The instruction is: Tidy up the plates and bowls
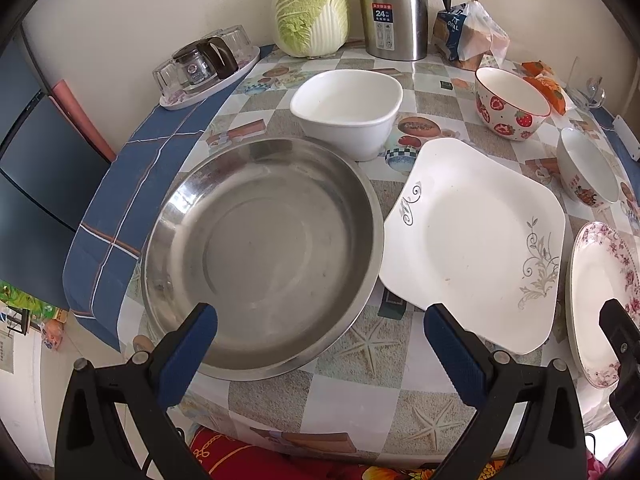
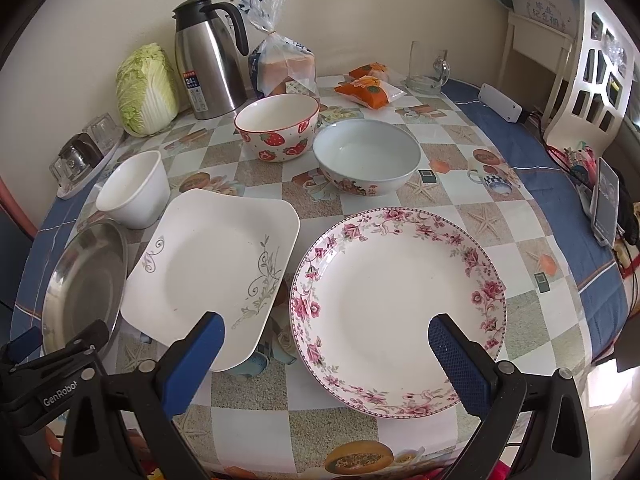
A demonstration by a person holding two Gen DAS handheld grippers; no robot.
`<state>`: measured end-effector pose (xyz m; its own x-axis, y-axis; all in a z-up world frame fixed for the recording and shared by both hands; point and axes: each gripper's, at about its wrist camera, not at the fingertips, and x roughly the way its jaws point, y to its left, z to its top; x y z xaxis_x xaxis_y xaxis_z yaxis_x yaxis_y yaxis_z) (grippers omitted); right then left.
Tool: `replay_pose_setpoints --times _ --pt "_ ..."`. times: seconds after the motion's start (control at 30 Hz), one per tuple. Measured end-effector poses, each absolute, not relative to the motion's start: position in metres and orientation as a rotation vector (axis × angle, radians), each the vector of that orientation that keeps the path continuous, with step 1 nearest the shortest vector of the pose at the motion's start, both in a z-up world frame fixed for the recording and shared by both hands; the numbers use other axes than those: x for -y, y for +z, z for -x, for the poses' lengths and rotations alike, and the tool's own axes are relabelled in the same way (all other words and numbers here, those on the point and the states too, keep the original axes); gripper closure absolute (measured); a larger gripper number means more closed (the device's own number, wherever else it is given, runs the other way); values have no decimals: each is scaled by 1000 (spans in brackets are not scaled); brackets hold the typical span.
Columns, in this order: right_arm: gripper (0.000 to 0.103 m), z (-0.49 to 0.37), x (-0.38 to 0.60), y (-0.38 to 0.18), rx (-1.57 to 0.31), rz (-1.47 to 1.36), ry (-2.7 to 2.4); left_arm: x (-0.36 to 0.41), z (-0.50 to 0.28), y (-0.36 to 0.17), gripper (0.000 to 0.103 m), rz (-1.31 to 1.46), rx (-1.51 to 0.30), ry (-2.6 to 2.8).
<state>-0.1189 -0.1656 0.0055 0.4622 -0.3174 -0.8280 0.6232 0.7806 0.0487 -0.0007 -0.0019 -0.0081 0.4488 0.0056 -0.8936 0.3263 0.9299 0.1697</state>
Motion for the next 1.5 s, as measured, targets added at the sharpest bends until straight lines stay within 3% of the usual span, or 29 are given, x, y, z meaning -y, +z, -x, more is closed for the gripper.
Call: replay_pose_setpoints --times 1.5 --pt "0 117 170 0 -915 -403 -580 4 -1 -11 0 -324 -1079 -208"
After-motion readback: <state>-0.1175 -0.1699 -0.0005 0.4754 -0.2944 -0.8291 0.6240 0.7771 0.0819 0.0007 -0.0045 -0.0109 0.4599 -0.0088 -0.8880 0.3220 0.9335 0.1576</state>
